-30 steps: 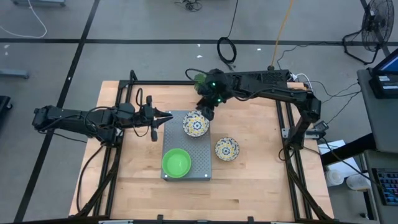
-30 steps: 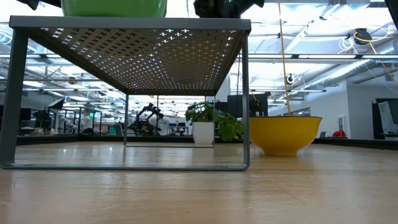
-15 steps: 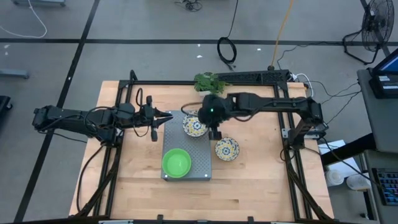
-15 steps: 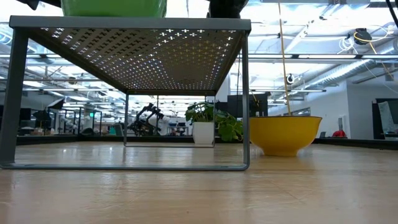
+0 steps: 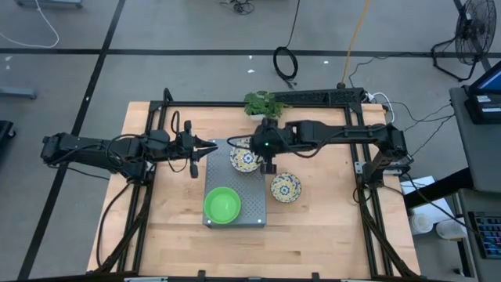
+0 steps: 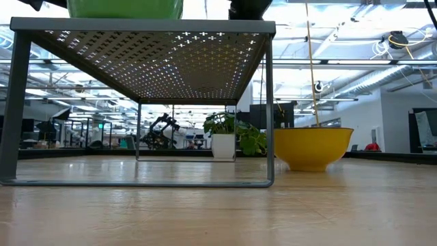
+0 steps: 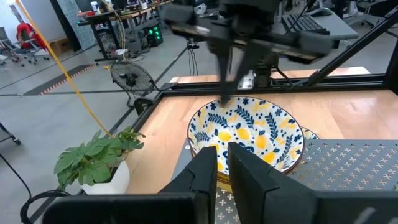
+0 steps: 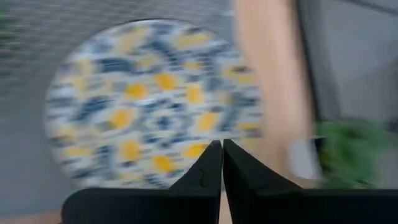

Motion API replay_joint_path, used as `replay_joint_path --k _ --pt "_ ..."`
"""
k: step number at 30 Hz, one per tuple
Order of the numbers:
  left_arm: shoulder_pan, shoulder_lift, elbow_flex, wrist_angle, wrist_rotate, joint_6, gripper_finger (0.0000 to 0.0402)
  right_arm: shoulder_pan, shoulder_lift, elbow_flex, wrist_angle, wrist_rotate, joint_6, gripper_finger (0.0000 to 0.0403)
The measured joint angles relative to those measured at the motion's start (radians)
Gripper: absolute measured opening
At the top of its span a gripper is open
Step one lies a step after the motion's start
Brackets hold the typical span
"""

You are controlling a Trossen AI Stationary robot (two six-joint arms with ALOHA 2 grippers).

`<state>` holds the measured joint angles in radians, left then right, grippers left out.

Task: Pick & Place Mini bowls
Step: Stack the top white patterned bowl on the white patterned bowl on the shelf

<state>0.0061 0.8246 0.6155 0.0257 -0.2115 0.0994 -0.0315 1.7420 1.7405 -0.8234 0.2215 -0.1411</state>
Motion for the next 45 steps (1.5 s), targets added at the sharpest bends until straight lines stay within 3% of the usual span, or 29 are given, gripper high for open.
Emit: replay_joint_path --k 4,22,24,30,45 --pt "0.0 0.0 0.0 0.0 0.0 0.0 0.0047 0.0 0.0 0.0 0.02 0.123 0.005 0.0001" --pt "0.0 0.0 0.0 0.0 0.0 0.0 0.0047 -0.002 -0.025 -0.031 0.06 0.092 0.026 0.0" --pt "0.0 0.0 0.0 0.0 0.0 0.0 0.0047 -0.001 -0.029 -0.032 0.092 0.074 0.022 0.0" --pt "0.0 0.0 0.0 0.002 0.0 0.0 0.0047 0.001 -0.022 -0.03 0.232 -0.142 0.02 0.0" --pt "0.0 0.0 0.0 0.0 0.0 0.0 0.0047 -0.019 0.09 -0.031 0.182 -0.148 0.02 0.0"
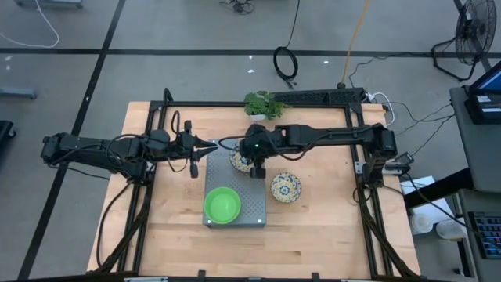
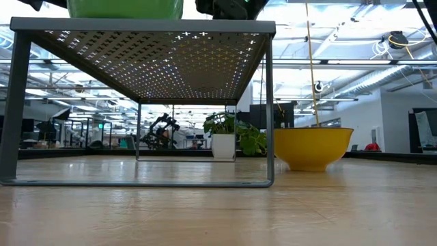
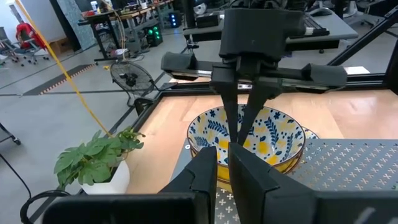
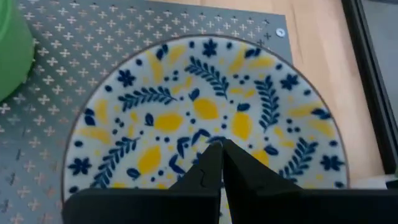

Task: Pick & Place Mini bowls
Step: Stack the top white patterned bowl on the white patterned bowl on the shelf

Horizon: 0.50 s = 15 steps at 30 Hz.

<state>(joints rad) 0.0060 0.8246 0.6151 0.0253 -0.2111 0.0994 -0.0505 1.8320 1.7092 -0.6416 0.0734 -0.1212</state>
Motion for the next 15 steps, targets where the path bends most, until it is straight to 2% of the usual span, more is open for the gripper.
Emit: replay_joint_path --k 15 --pt "0.0 0.0 0.0 0.0 0.0 0.0 0.0047 -0.002 0.0 0.001 -0.134 0.0 0.057 0.0"
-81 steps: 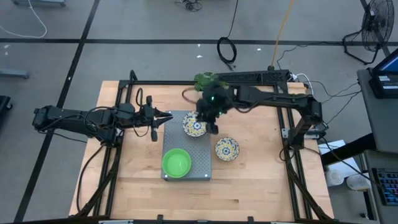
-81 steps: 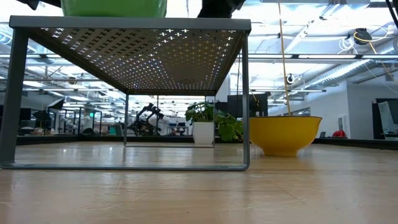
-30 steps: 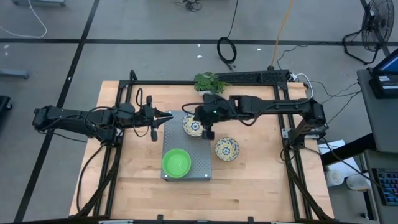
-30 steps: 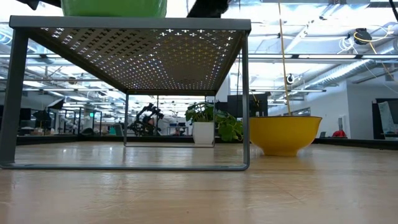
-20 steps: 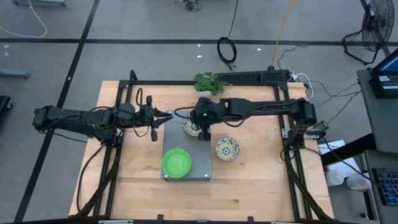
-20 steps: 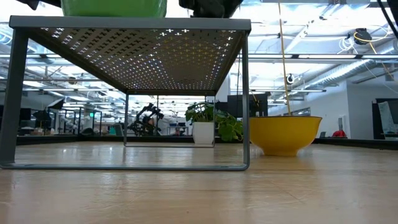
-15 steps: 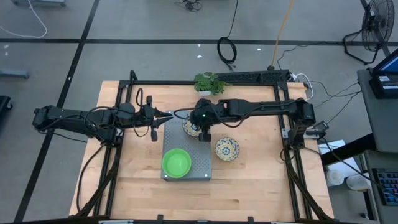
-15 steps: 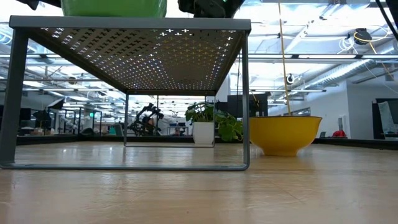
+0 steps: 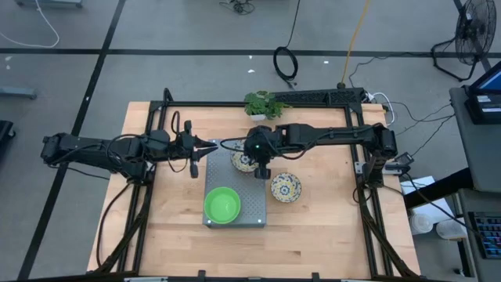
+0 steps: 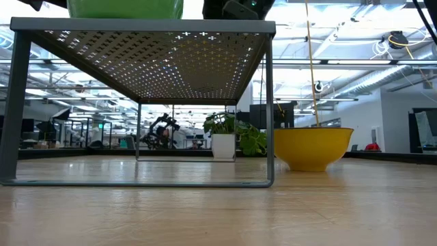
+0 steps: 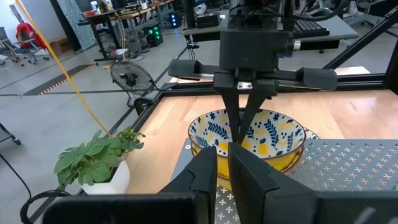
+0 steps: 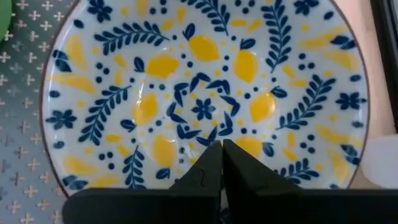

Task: Pick & Place Mini bowls
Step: Stack the top white patterned bowl on the white patterned bowl on the shelf

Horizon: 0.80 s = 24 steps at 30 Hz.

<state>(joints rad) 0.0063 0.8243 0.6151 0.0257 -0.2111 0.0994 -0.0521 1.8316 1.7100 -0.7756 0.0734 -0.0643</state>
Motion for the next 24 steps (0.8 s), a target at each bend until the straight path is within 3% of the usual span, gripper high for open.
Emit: replay_joint_path --k 8,13,24 --pt "0.0 0.0 0.0 0.0 0.0 0.0 0.0047 0.004 -0.009 0.0 0.13 -0.005 -0.005 0.0" --pt "0.0 0.0 0.0 0.001 0.0 0.0 0.0047 0.009 0.0 0.001 0.231 -0.14 -0.001 0.0" --pt "0.0 0.0 0.0 0.0 0.0 0.0 0.0047 0.006 0.052 0.0 0.192 -0.149 0.0 0.0"
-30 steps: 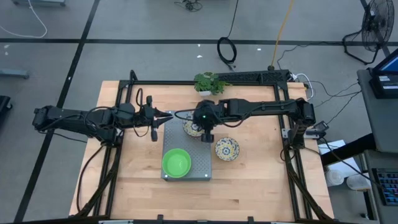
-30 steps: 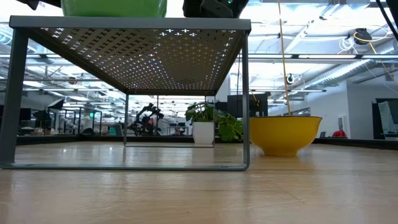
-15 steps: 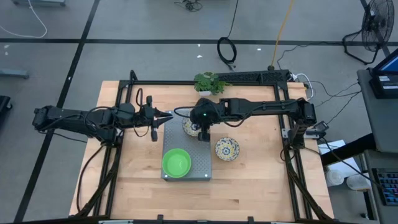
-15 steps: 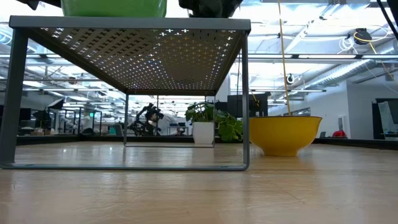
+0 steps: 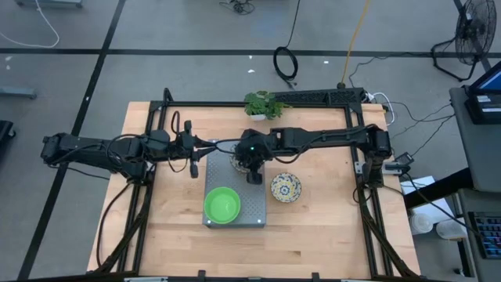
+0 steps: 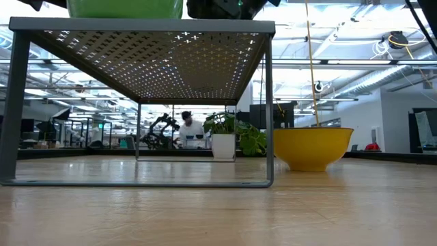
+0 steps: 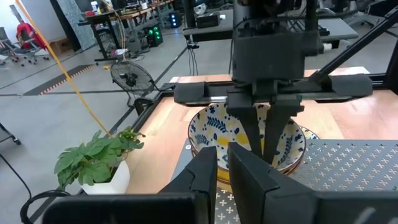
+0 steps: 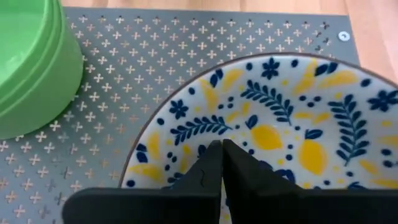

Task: Pick & Place Mini bowls
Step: Stack the top white patterned bowl on the white patterned bowl on the shelf, then stack the white patterned bowl on the white patterned bowls on the shelf

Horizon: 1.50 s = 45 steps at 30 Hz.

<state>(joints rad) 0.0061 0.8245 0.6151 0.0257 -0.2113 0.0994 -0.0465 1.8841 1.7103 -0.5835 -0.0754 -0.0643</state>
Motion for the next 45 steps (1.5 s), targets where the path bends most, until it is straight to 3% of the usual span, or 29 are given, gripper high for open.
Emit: replay_joint_path --k 6,16,21,28,32,36,45 --pt "0.0 0.0 0.0 0.0 0.0 0.0 0.0047 0.0 -0.024 0.0 0.016 0.004 0.0 0.0" --pt "0.0 0.0 0.0 -0.002 0.0 0.0 0.0047 0.059 -0.117 0.0 -0.047 0.135 0.004 0.0" --pt "0.0 0.0 0.0 -0.021 0.0 0.0 0.0047 0.134 -0.188 0.001 -0.198 0.139 0.084 0.0" --pt "0.0 0.0 0.0 -0.024 0.0 -0.02 0.0047 0.218 -0.246 -0.021 -0.506 0.319 0.278 0.0003" --pt "0.0 0.0 0.0 -0.023 0.0 -0.025 0.0047 0.226 -0.286 -0.121 -0.54 0.327 0.376 0.0034" --pt "0.0 0.0 0.0 -0.022 0.0 -0.026 0.0047 0.214 -0.337 -0.271 -0.521 0.255 0.449 0.0086" --pt "0.0 0.0 0.0 -0.021 0.0 -0.023 0.0047 0.166 -0.39 -0.575 -0.245 0.175 0.467 0.0177"
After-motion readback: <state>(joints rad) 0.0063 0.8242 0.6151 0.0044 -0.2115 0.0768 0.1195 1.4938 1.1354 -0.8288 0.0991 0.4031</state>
